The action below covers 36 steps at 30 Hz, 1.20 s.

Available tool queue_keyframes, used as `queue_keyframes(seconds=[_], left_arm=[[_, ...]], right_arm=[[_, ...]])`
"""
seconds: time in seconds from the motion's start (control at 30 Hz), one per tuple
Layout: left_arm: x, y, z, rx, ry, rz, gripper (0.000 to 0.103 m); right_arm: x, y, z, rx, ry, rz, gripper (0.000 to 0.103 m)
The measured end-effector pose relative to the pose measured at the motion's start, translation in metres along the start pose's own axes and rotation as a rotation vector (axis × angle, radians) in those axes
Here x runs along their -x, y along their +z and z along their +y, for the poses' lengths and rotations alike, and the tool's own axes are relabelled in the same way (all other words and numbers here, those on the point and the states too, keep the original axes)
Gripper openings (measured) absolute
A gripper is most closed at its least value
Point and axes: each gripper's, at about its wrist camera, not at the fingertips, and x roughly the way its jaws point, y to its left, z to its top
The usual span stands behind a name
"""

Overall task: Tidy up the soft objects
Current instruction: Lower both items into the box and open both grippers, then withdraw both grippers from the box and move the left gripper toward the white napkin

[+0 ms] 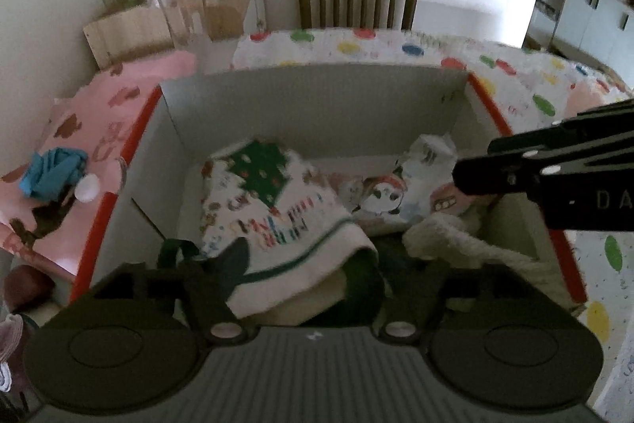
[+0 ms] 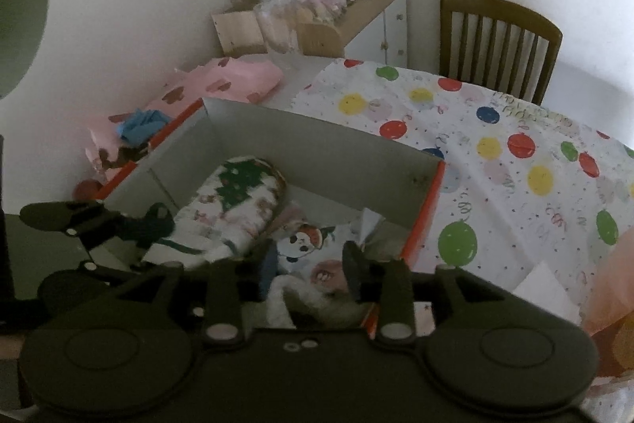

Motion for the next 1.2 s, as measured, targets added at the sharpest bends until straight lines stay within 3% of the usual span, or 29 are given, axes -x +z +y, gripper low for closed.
queue_keyframes(seconds=[0.37,0.6,0.7,0.8,0.93,1.2], left_arm=[[0.034,-0.008,-0.005,0.016,-0.031,-0.069,0.073],[0.063,-0.012,-0.017,0.035,-0.050,-0.115,0.074],[0.077,-0.011,-0.027,0.027,-0.048,-0.149,0.082],[0.089,-0.010,-0.038,0.022,-0.069,-0.176,0.082],[0.103,-0.009,-0.055,0.017,-0.097,-0.203,0.087],[0.117,-0.014,-0.089,0.028,-0.186,-0.212,0.100]], right_arm=[[0.049,-0.015,0.003,-0.009,0.069,-0.057,0.051],[0.090,-0.033,-0.007,0.001,0.047,-0.132,0.076],[0.105,-0.041,-0.015,-0.005,0.045,-0.153,0.081],[0.118,-0.050,-0.024,-0.022,0.044,-0.163,0.084],[0.139,-0.063,-0.034,-0.026,0.025,-0.188,0.095],[0.183,-0.089,-0.069,-0.076,0.007,-0.241,0.102]])
